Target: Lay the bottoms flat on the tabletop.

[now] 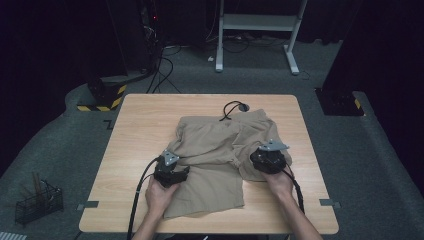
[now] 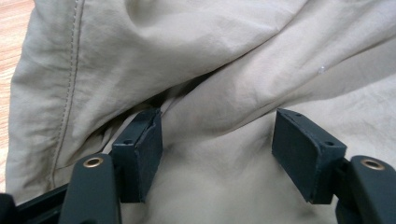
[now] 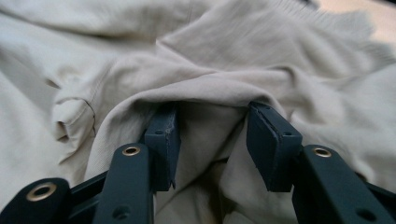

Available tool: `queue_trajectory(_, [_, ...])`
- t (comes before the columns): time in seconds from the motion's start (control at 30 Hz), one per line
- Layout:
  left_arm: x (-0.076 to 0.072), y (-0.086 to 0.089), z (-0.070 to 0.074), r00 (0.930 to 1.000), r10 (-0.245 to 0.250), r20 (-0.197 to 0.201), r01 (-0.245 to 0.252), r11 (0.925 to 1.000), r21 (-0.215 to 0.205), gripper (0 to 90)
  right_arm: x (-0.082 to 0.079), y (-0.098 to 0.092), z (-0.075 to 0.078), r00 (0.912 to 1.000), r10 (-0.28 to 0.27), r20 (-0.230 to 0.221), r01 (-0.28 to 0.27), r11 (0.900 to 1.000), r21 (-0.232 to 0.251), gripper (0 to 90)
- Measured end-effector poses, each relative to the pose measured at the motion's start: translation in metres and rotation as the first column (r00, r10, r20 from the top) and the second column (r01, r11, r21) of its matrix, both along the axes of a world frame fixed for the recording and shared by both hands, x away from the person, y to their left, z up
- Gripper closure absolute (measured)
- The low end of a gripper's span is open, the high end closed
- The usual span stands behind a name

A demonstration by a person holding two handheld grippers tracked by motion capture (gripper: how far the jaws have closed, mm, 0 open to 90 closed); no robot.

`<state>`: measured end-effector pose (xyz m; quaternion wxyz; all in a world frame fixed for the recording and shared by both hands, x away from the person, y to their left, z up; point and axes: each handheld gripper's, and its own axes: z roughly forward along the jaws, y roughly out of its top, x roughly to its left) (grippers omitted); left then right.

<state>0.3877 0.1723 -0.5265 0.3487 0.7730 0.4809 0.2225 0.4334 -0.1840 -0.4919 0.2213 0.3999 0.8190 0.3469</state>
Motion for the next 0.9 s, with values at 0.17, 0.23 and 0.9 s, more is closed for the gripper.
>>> queue_trajectory(0.17, [0.000, 0.000, 0.000, 1.0000, -0.001, 0.001, 0.001, 1.0000, 0.003, 33.6, 0.008, 0.002, -0.020, 0.9956, 0.001, -0.093, -0.003, 1.000, -0.024, 68.5])
queue_trajectory(0.23, [0.000, 0.000, 0.000, 1.0000, -0.001, 0.000, 0.001, 1.0000, 0.001, 33.6, 0.002, -0.001, -0.018, 0.9943, 0.023, -0.104, -0.028, 0.999, -0.046, 84.6])
queue_trajectory(0.9, [0.000, 0.000, 0.000, 1.0000, 0.002, -0.001, -0.002, 1.0000, 0.001, 32.8, -0.117, -0.088, 0.010, 0.9975, -0.006, -0.071, 0.005, 1.000, -0.008, 85.9])
